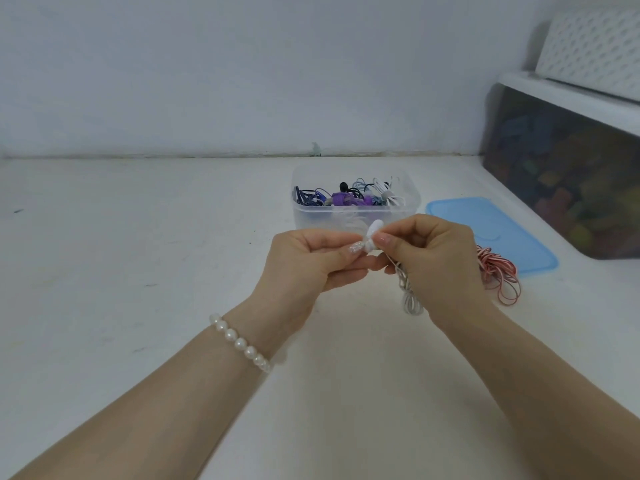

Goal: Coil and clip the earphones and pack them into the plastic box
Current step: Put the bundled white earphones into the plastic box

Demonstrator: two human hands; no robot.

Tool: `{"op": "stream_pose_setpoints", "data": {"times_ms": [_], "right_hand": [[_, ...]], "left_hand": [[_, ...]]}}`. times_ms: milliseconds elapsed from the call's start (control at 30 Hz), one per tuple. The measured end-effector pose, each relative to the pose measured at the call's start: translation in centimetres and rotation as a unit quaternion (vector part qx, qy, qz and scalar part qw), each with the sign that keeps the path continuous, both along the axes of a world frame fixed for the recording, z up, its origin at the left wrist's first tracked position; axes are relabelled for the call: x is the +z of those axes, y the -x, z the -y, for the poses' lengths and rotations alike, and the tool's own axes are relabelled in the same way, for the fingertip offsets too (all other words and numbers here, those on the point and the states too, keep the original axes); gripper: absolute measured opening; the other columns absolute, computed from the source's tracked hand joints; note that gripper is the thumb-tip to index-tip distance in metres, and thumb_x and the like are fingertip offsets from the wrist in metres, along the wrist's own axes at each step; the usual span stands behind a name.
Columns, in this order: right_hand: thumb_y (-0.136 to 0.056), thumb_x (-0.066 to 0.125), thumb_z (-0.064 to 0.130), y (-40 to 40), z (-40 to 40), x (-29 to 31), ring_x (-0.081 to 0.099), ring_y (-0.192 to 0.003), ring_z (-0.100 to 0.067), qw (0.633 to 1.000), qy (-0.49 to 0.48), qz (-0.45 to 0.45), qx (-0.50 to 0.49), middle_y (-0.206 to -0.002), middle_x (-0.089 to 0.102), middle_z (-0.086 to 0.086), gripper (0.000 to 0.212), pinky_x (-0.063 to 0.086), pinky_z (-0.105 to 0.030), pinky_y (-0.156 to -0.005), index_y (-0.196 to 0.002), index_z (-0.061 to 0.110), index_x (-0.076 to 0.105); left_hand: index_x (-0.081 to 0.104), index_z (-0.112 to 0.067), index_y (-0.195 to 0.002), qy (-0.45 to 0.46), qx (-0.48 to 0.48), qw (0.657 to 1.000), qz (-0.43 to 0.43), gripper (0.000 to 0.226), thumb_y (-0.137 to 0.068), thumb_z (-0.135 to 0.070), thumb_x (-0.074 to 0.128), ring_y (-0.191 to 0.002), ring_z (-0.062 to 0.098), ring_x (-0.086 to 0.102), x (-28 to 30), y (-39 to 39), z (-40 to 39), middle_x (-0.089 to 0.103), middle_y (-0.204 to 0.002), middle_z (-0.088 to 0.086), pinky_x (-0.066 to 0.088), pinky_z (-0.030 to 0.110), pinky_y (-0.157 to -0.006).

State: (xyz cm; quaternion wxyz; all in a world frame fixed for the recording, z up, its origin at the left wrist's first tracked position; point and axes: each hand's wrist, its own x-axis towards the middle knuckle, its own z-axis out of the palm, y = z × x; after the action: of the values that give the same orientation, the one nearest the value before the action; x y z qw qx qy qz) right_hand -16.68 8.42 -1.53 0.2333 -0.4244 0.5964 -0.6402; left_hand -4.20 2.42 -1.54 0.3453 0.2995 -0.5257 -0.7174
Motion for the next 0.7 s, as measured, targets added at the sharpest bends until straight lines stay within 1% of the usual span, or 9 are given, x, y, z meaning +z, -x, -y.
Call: {"op": "stream_pose_setpoints", "data": {"times_ms": [100,200,267,367,400,467,533,600,700], "right_hand": [[-0.078,0.066,-0.002,-0.3,0.0,-0.1,0.059,-0.043,-0.005,0.999,0.014,-0.026,-0.014,-0.047,0.063,0.011,0.016,0.046,-0.015,-0.046,-0.067,0.010,0.065],[-0.077,0.067,0.001,-0.5,0.2,-0.5,0.056,-0.045,-0.002,0.996,0.026,-0.080,-0.043,-0.049,0.063,0.015,0.021,0.045,-0.015,-0.049,-0.064,0.017,0.065],[-0.077,0.069,0.003,-0.6,0.3,-0.9,0.055,-0.050,-0.004,0.989,0.029,-0.126,-0.067,-0.052,0.063,0.012,0.021,0.046,-0.018,-0.054,-0.064,0.019,0.065],[-0.077,0.069,0.006,-0.9,0.3,-1.2,0.057,-0.060,-0.010,0.973,0.034,-0.208,-0.092,-0.061,0.063,0.007,0.012,0.043,-0.014,-0.055,-0.068,0.014,0.068],[-0.077,0.069,0.006,-0.9,0.4,-1.1,0.057,-0.061,-0.011,0.971,0.034,-0.216,-0.096,-0.061,0.064,0.005,0.011,0.043,-0.013,-0.055,-0.068,0.012,0.068],[-0.077,0.069,0.004,-0.7,0.4,-0.9,0.059,-0.055,-0.011,0.984,0.029,-0.156,-0.080,-0.058,0.065,0.006,0.013,0.047,-0.018,-0.054,-0.066,0.012,0.067],[-0.078,0.067,0.000,-0.3,0.5,-0.5,0.060,-0.049,-0.009,0.999,0.029,-0.028,-0.035,-0.054,0.066,0.006,0.015,0.049,-0.020,-0.050,-0.066,0.009,0.066],[-0.078,0.065,-0.001,0.2,0.3,-0.2,0.061,-0.049,-0.010,0.996,0.022,0.080,0.008,-0.055,0.068,0.005,0.011,0.049,-0.019,-0.049,-0.069,0.006,0.064],[-0.075,0.065,0.006,0.4,0.2,-0.1,0.062,-0.055,-0.015,0.982,0.000,0.180,0.060,-0.063,0.070,-0.001,0.003,0.049,-0.020,-0.051,-0.071,0.006,0.066]], "left_hand": [[0.069,0.001,-0.092,-0.003,-0.007,1.000,-0.004,0.013,-0.083,0.001,0.060,-0.076,0.019,0.072,-0.1,0.1,0.0,0.073,-0.079,0.016,0.056,0.021,-0.064],[0.067,0.005,-0.099,-0.015,-0.011,1.000,-0.012,0.018,-0.084,0.003,0.058,-0.082,0.021,0.071,-0.1,0.1,-0.1,0.072,-0.087,0.018,0.057,0.022,-0.067],[0.067,0.003,-0.096,-0.019,-0.013,1.000,-0.019,0.016,-0.084,0.004,0.056,-0.081,0.020,0.071,-0.1,0.2,-0.2,0.073,-0.085,0.015,0.057,0.021,-0.066],[0.068,-0.002,-0.093,-0.017,-0.012,0.999,-0.024,0.016,-0.084,0.005,0.056,-0.078,0.018,0.072,-0.1,0.2,-0.5,0.073,-0.080,0.011,0.057,0.022,-0.067],[0.067,-0.001,-0.094,-0.019,-0.009,0.999,-0.028,0.017,-0.084,0.005,0.056,-0.077,0.019,0.072,-0.1,0.3,-0.5,0.073,-0.080,0.011,0.057,0.023,-0.067],[0.065,0.000,-0.100,-0.026,0.003,0.999,-0.036,0.019,-0.083,0.005,0.057,-0.075,0.020,0.072,0.0,0.3,-0.4,0.073,-0.080,0.012,0.057,0.023,-0.064],[0.062,-0.001,-0.100,-0.037,0.009,0.998,-0.046,0.020,-0.082,0.006,0.058,-0.074,0.020,0.072,0.2,0.2,-0.3,0.074,-0.080,0.012,0.057,0.022,-0.062],[0.062,-0.001,-0.098,-0.056,0.007,0.997,-0.055,0.019,-0.080,0.005,0.059,-0.073,0.019,0.072,0.4,0.2,-0.2,0.074,-0.079,0.011,0.056,0.021,-0.061],[0.063,0.001,-0.096,-0.095,-0.009,0.994,-0.053,0.017,-0.080,0.003,0.059,-0.069,0.015,0.072,0.6,0.1,0.1,0.074,-0.076,0.009,0.056,0.019,-0.059]]}}
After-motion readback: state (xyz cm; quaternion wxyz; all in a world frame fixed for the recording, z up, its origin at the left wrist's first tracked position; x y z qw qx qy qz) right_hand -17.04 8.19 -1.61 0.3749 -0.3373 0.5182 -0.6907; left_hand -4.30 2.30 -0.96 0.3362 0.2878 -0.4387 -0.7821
